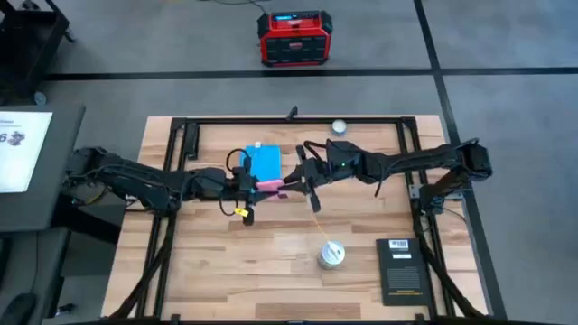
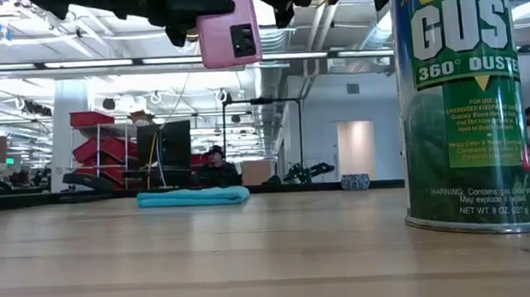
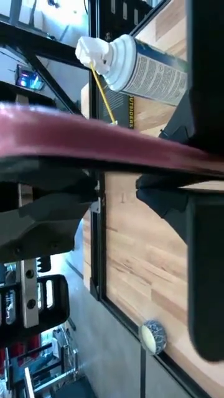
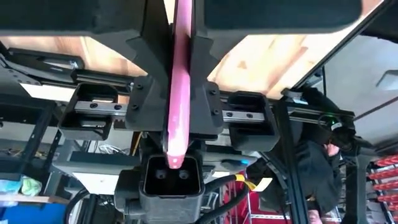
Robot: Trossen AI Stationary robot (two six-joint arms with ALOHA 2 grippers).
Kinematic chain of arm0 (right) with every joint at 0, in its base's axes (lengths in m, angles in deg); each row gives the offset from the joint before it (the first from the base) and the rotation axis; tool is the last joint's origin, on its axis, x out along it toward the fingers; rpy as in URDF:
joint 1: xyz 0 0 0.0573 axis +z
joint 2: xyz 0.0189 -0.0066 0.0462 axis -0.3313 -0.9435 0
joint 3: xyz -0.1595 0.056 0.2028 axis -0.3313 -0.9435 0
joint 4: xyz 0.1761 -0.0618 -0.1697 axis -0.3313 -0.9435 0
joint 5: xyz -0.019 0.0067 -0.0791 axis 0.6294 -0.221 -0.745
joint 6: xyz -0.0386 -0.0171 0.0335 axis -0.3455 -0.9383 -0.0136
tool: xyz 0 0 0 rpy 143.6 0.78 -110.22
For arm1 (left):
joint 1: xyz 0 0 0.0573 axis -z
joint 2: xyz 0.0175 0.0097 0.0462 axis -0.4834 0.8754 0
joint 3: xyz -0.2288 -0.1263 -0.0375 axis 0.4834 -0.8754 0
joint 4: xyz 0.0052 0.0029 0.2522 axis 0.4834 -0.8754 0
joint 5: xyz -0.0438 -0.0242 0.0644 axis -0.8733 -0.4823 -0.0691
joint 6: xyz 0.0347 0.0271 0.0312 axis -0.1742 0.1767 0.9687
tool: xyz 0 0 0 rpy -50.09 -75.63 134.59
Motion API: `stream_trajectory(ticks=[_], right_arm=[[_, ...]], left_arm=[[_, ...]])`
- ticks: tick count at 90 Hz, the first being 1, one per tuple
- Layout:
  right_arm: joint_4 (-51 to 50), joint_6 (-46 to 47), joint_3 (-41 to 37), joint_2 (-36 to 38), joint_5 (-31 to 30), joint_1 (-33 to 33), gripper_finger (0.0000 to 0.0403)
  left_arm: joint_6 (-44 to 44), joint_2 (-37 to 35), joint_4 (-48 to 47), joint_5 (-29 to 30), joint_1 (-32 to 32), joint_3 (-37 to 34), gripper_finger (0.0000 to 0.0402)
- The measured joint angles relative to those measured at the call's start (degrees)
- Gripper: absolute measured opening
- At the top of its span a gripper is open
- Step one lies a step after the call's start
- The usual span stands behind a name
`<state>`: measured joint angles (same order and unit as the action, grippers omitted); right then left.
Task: Apply microfiber cloth
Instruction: Spray the device using the spray bottle
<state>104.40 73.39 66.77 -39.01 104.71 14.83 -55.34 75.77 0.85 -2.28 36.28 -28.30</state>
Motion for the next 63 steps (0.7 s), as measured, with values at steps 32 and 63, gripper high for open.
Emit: stream_trajectory(ticks=[32,63], right_arm=[[-0.6,-1.3,0.0,0.0,-0.7,0.1,0.0017],[-0.8,-4.3,0.0,2.2,-5.4,0.6,0.0017]], left_arm=[[-1.1,-0.1,-1.1,-0.3,0.9,0.0,0.0049],[-1.4,-2.1,-1.0,0.2,0.9,0.1,0.0051]])
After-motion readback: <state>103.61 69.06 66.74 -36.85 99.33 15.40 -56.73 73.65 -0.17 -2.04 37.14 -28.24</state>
